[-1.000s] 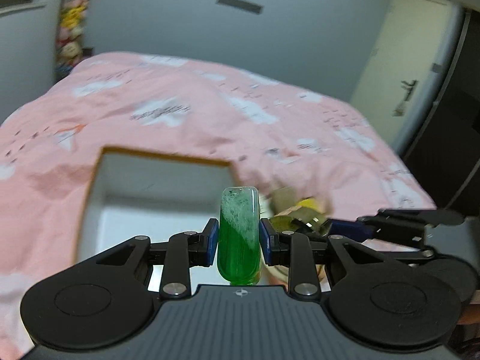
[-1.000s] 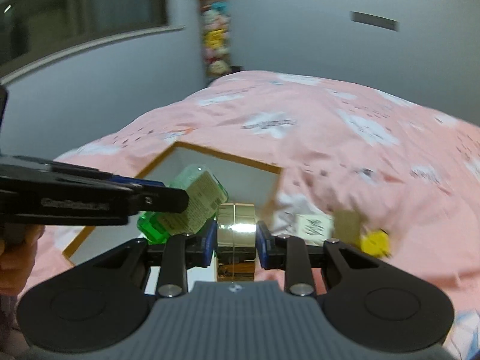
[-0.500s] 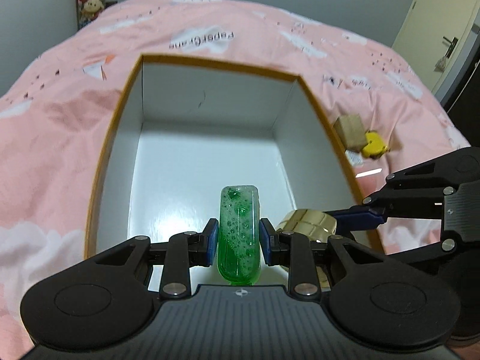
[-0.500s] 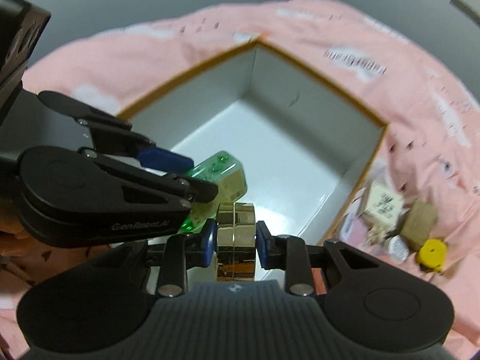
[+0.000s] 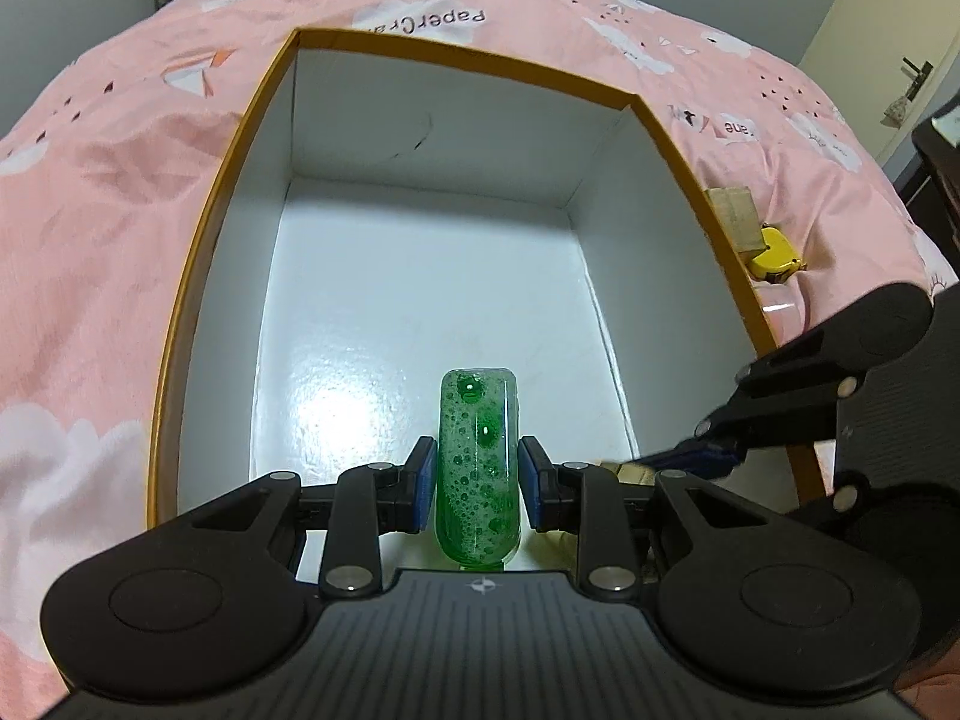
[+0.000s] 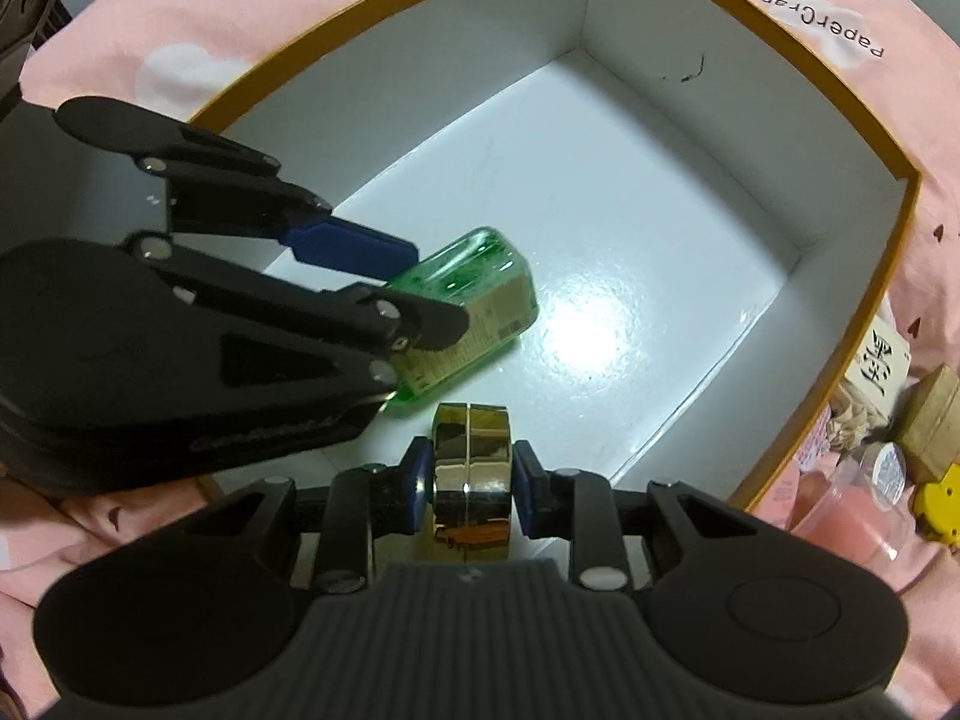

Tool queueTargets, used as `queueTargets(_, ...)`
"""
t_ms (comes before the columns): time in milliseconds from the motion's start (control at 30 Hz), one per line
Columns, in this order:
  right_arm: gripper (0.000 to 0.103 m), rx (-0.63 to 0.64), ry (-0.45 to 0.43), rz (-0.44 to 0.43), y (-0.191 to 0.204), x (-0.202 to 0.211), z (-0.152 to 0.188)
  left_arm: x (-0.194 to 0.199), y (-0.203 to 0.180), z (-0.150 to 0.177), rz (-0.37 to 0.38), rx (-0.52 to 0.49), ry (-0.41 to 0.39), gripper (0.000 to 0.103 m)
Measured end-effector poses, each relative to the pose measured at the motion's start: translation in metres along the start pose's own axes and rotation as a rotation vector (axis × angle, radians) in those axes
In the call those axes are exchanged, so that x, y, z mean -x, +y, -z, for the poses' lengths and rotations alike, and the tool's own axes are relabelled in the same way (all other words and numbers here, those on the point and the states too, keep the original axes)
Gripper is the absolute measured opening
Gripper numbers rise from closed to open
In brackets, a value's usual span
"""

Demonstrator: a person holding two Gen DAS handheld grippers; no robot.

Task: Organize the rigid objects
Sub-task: 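Carry the green bottle and gold jar into the box with both tools, then release the green bottle with the left tool while the right tool releases the gold jar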

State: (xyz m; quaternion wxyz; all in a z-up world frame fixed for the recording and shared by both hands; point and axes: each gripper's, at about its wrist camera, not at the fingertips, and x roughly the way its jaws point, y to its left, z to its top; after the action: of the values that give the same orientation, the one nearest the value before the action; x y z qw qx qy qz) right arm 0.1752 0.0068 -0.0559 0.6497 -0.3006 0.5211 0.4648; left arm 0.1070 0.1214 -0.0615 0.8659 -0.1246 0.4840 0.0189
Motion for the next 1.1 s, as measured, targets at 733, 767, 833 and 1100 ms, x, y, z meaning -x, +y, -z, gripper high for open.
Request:
queueTargets(733, 0.032, 0.116, 0.047, 0.118, -0.004, 0.006, -0.018, -0.001, 0.017, -0.004, 0.064, 0.036, 0.055, 0.013)
queueTargets(767, 0.031, 0.111, 0.05, 0.114, -0.005, 0.008, -0.019, -0.002, 0.017, -0.004, 0.064, 0.035, 0.064, 0.015)
queueTargets(833, 0.03, 0.104, 0.059, 0.105, -0.007, 0.01, -0.019, -0.004, 0.017, -0.004, 0.066, 0.042, 0.071, 0.021)
queueTargets(1100, 0.031, 0.115, 0.079, 0.093, -0.01, 0.003, -0.02, -0.014, 0.008, -0.006, 0.049, 0.019, 0.103, 0.039)
